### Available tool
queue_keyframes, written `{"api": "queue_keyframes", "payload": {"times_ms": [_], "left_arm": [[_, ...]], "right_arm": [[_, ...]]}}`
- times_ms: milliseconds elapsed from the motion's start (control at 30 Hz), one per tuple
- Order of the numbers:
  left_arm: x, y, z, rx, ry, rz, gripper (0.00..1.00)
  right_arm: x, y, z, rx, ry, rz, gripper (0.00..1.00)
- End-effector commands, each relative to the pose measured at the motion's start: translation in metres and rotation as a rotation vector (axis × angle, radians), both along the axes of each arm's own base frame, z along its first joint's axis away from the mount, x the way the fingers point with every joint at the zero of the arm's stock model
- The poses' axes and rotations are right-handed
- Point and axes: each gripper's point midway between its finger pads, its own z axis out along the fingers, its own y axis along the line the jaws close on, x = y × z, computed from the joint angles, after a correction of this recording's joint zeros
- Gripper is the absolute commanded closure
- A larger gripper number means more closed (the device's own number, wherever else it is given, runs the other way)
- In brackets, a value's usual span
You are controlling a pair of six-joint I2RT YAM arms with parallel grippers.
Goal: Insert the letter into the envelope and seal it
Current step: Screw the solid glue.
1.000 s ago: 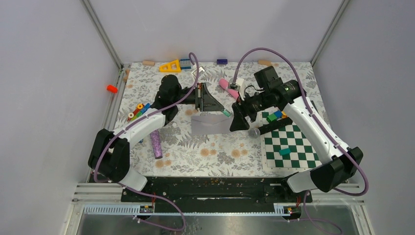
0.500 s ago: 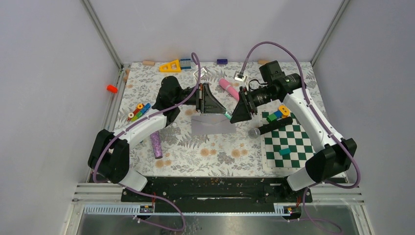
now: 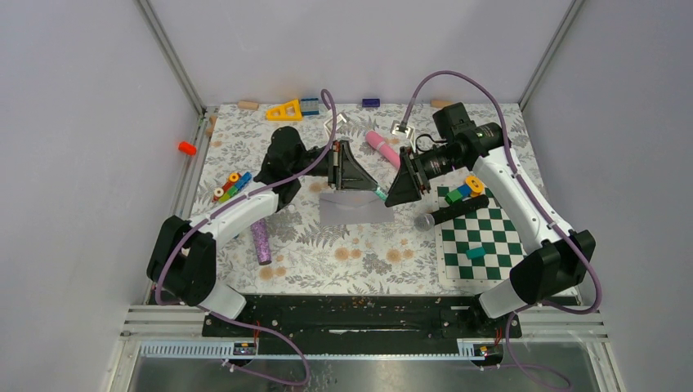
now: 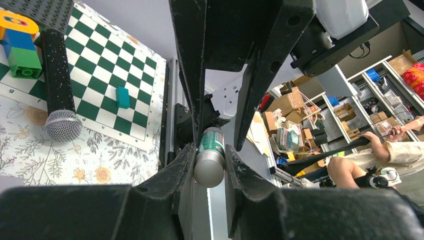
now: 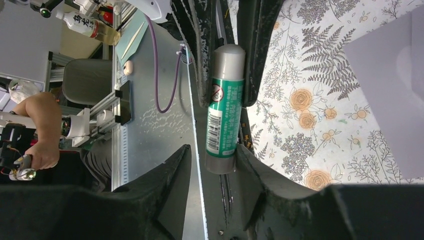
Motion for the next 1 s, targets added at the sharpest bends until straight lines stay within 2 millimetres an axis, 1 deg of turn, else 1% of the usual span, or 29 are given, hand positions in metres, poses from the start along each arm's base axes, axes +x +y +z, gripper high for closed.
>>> {"api": "queue_keyframes", "payload": {"times_ms": [0, 33, 100, 367, 567, 600, 667, 767, 867, 967], "left_arm": [[0.003, 0.003, 0.018, -0.035, -0.094, 0.033, 1.00], [0.004, 0.003, 0.018, -0.035, -0.094, 0.037, 1.00], [0.005, 0.003, 0.017, -0.033, -0.091, 0.042, 1.00], [0.007, 0.004, 0.016, -0.032, -0.091, 0.053, 1.00], [0.008, 0.004, 0.016, -0.031, -0.087, 0.066, 1.00], [0.010, 0.004, 0.015, -0.028, -0.081, 0.074, 1.00], [0.017, 0.003, 0.009, 0.001, -0.047, 0.112, 1.00], [0.033, 0.002, -0.007, 0.075, -0.011, 0.199, 1.00], [0.046, 0.002, -0.023, 0.129, 0.046, 0.266, 1.00], [0.055, 0.000, -0.033, 0.155, 0.102, 0.306, 1.00]], "right_arm": [[-0.007, -0.004, 0.002, -0.008, 0.008, 0.001, 0.50], [-0.005, -0.004, 0.000, -0.016, 0.009, -0.003, 0.47], [-0.005, -0.004, -0.002, -0.024, 0.011, -0.007, 0.47], [0.003, -0.004, -0.009, -0.048, 0.011, -0.051, 0.55], [0.007, -0.001, -0.006, -0.031, 0.017, -0.075, 0.72], [0.009, -0.001, -0.007, -0.041, 0.011, -0.086, 0.73], [0.014, -0.004, -0.008, -0.066, -0.023, -0.110, 0.75], [0.021, -0.008, -0.010, -0.106, -0.083, -0.150, 0.79], [0.030, -0.017, -0.014, -0.173, -0.191, -0.209, 0.81], [0.035, -0.024, -0.018, -0.225, -0.292, -0.233, 0.82]]}}
